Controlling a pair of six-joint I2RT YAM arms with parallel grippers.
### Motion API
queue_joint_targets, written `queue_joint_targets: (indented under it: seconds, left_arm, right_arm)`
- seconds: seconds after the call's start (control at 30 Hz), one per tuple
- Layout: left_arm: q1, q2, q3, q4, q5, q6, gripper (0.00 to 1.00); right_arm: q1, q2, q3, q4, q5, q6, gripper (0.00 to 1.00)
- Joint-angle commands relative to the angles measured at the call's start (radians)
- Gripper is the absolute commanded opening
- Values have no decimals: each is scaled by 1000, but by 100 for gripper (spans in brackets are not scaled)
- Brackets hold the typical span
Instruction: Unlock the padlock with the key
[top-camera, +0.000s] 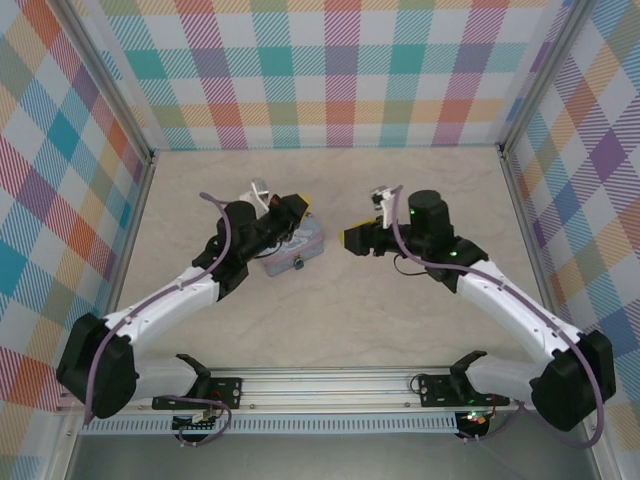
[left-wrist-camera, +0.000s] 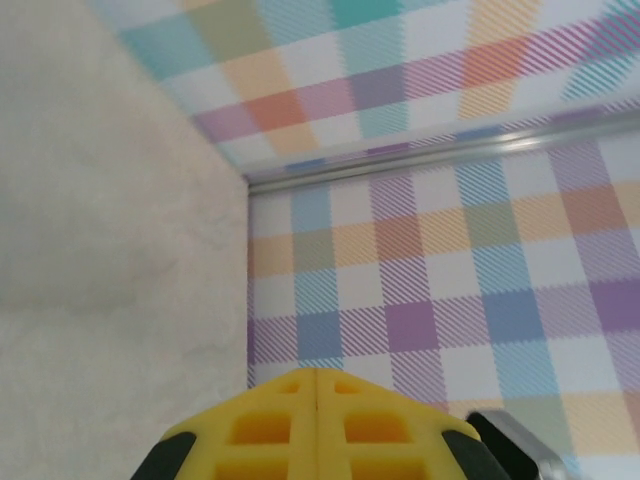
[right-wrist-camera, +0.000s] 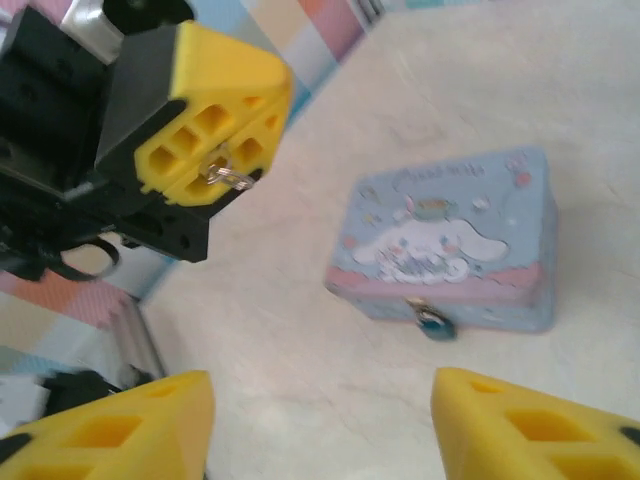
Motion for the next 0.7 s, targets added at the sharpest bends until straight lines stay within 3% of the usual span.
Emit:
queue_joint_targets:
  seconds: [0.0, 0.13, 0.23, 0.67]
  left_arm:
    - [-15, -32, 21, 10, -9, 360, 0]
    - [-34, -34, 53, 62, 77, 504, 0]
    - [-53, -33, 88, 64, 124, 575, 0]
    - [-71, 6, 114, 181, 164, 502, 0]
  right_arm:
    - [-24, -24, -36, 249, -235, 116, 68]
    - [-26, 10, -44, 457, -317, 209, 77]
    - [-24, 46, -31, 569, -345, 264, 78]
    - [-22, 123, -70, 821, -338, 410, 66]
